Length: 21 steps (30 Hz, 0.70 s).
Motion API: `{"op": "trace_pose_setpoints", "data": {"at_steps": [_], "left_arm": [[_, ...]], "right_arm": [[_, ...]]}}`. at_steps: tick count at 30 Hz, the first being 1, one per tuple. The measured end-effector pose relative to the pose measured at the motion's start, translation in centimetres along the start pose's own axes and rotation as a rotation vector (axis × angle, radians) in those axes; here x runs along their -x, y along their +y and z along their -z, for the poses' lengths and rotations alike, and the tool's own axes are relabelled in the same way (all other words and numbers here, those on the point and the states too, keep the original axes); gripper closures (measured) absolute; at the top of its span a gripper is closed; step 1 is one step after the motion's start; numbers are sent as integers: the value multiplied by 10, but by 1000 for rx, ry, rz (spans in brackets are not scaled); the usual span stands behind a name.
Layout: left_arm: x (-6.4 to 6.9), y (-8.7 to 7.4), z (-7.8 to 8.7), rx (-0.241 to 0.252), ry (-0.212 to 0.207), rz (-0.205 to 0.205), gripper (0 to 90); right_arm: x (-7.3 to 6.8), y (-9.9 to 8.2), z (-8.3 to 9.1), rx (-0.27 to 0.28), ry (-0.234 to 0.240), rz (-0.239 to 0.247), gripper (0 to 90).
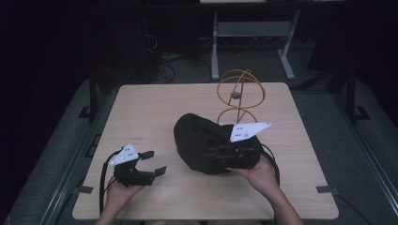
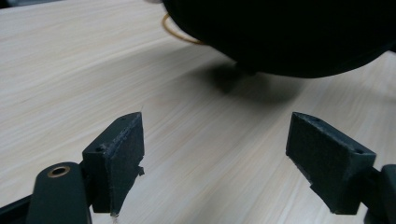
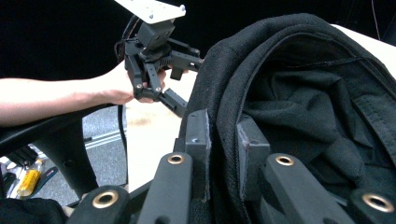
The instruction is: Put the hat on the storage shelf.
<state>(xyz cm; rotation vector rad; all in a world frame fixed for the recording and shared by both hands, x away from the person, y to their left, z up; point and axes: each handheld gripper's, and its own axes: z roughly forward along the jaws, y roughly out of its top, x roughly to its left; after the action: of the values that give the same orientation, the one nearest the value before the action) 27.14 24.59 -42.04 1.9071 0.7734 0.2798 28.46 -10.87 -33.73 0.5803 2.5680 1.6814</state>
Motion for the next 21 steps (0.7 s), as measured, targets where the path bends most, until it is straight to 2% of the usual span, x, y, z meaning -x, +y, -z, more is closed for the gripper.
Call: {"op": "trace_pose_setpoints", "data": {"at_steps": [3, 6, 15, 21], "left_arm": [[7, 9, -4, 16, -28, -17, 187], [12, 18, -8, 39, -69, -14, 185], [27, 41, -22, 79, -115, -57, 182], [39, 55, -38, 90, -95, -96, 165]], "right_arm": [[1, 2, 2, 4, 1, -4, 780], [3, 6, 4, 9, -4, -6, 780], [10, 19, 5, 23, -16, -5, 780], [18, 25, 2, 44, -20, -20, 780]]}}
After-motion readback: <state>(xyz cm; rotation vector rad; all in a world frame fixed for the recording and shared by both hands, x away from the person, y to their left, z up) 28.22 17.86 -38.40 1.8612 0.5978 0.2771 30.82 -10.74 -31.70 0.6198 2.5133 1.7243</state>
